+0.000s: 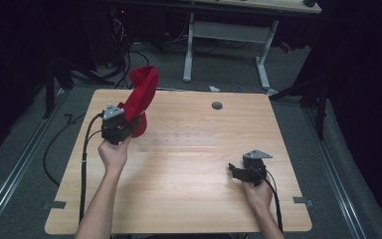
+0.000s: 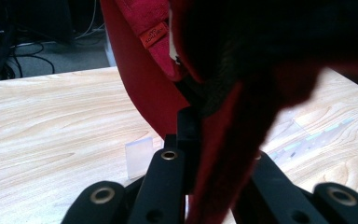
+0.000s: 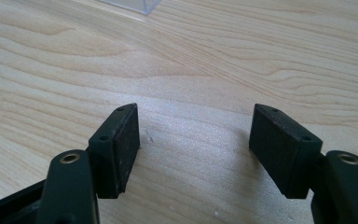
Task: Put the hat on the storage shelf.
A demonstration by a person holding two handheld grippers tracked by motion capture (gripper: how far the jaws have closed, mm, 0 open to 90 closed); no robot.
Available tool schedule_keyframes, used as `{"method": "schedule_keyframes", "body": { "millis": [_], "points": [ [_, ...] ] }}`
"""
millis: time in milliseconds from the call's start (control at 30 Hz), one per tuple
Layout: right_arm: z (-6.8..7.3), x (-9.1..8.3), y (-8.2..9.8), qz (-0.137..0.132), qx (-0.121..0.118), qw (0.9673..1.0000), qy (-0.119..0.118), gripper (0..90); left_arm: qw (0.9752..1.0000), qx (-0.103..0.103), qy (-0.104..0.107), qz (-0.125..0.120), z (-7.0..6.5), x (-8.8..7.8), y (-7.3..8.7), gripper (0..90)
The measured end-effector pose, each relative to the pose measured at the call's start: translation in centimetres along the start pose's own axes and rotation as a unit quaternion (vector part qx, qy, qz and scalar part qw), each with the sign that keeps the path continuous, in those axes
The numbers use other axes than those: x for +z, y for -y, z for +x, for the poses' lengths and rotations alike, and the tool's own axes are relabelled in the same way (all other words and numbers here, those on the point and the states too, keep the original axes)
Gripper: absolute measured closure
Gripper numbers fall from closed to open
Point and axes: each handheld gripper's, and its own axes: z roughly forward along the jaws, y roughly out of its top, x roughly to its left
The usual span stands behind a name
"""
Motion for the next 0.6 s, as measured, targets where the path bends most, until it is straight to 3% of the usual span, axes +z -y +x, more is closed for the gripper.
{"method": "schedule_keyframes", "body": {
  "millis": [100, 333, 500, 600],
  "points": [
    [0.0, 0.0, 0.0, 0.000, 0.000, 1.0000, 0.000, 33.6, 0.9999, 0.013, -0.007, 0.001, 0.0, 0.3, 0.5, 85.6],
    [0.0, 0.0, 0.0, 0.000, 0.000, 1.0000, 0.000, 33.6, 0.9998, 0.016, -0.013, -0.002, 0.0, 0.8, 0.8, 85.6],
    [0.0, 0.0, 0.0, 0.000, -0.001, 1.0000, 0.000, 33.6, 0.9990, 0.037, -0.024, 0.010, 0.2, 1.2, 1.7, 85.6],
    [0.0, 0.0, 0.0, 0.000, -0.001, 1.0000, 0.000, 33.6, 0.9991, 0.035, -0.024, 0.008, 0.3, 1.4, 2.0, 85.6]
  ]
}}
